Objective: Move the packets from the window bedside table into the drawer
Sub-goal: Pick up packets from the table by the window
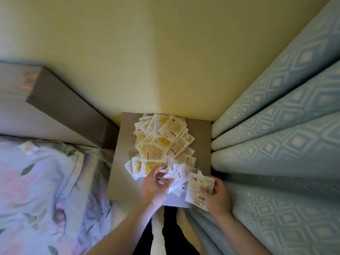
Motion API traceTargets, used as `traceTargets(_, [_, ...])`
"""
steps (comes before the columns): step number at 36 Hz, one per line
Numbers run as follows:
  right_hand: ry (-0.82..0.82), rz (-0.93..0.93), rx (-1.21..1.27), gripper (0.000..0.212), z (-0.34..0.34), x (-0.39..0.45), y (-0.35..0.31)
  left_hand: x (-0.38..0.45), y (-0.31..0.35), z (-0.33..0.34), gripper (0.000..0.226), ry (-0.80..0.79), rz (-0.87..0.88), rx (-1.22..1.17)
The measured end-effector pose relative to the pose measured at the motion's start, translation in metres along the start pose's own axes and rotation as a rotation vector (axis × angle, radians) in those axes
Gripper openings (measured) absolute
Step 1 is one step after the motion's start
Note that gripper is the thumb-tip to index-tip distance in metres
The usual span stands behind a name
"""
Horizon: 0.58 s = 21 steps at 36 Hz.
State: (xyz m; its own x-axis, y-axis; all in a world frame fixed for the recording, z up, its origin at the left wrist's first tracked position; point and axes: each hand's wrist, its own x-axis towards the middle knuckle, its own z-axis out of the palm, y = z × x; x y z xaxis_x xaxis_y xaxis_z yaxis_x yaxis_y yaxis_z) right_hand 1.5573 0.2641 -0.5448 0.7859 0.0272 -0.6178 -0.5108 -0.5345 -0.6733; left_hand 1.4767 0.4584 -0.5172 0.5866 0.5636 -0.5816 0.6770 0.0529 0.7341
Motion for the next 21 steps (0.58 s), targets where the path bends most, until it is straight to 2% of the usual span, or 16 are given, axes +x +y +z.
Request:
traceTargets(4, [-0.057, -0.089, -0.14, 0.025, -0.009, -0.03, -0.036, -0.043, 0.001, -0.041, 0.025, 0.065, 0.028, 0.063])
traceTargets(9, [-0.158, -0.196, -0.278, 0.014, -0.007, -0.068, -0.068, -0.096, -0.007, -0.092, 0.004, 0.192, -0.043, 0.114])
traceTargets(13, [-0.267, -0.268, -0.339, 0.012, 0.004, -0.11, -0.09, -0.14, -0.024, -0.129, 0.025, 0.339, -0.015, 0.087])
traceTargets(17, [-0.385, -0.362, -0.432, 0.023, 0.032, -0.16, -0.099, -0.185, -0.058, -0.167, 0.011, 0.451, -0.092, 0.026])
traceTargets(21, [-0.592, -0.468, -0.543, 0.012, 0.067, -0.216, -0.102, -0.243, -0.09, -0.198, 0.017, 0.586, -0.099, -0.029])
